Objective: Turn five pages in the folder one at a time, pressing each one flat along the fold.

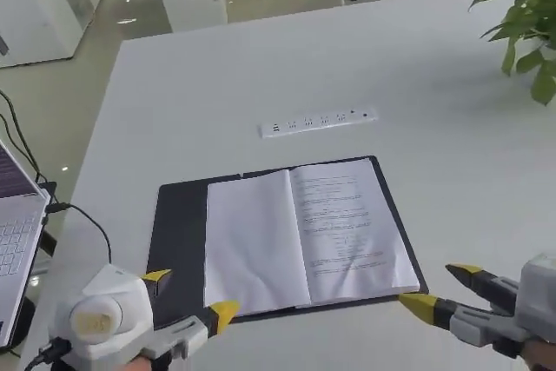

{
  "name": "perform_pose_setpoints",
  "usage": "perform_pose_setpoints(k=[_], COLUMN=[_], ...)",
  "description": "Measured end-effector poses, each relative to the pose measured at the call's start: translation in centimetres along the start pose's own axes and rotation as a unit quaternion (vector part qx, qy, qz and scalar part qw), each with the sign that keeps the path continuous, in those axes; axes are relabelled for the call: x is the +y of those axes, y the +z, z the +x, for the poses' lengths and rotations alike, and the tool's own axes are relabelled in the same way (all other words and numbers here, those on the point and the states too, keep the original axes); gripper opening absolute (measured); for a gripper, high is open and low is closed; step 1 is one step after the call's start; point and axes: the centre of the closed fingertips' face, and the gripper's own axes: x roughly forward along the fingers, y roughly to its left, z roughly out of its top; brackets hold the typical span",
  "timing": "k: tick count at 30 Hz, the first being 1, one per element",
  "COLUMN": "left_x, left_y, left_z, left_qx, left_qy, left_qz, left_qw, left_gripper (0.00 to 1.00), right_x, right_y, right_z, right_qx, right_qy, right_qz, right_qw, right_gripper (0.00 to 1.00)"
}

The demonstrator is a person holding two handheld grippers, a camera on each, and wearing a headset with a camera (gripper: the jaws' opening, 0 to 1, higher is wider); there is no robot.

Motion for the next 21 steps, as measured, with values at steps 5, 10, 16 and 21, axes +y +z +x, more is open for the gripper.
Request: perform_pose_setpoints(k=[5, 10, 16, 21], left_x=[-1.3, -2.7, -5.5, -8.3], left_y=[1.8, 3.2, 4.8, 6.2], left_z=[2.4, 4.4, 7.2, 9.9], left_qx=[0.002, 0.001, 0.010, 0.015], left_qy=[-0.031, -0.056, -0.099, -0.132], left_qz=[0.020, 0.027, 0.056, 0.088], left_qw=[0.9993, 0.9981, 0.9935, 0.9872], left_gripper=[0.69, 0.68, 0.68, 0.66], right_x=[-0.5, -0.6, -0.9, -0.9], right_y=[-0.4, -0.7, -0.5, -0.4], right_z=[-0.5, -0.9, -1.5, -1.6], right_qx=[-0.003, -0.003, -0.007, -0.012], right_qy=[-0.008, -0.010, -0.015, -0.014], right_qz=[0.009, 0.015, 0.020, 0.028], right_qw=[0.9999, 0.9998, 0.9997, 0.9994], right_gripper=[0.69, 0.68, 0.68, 0.68])
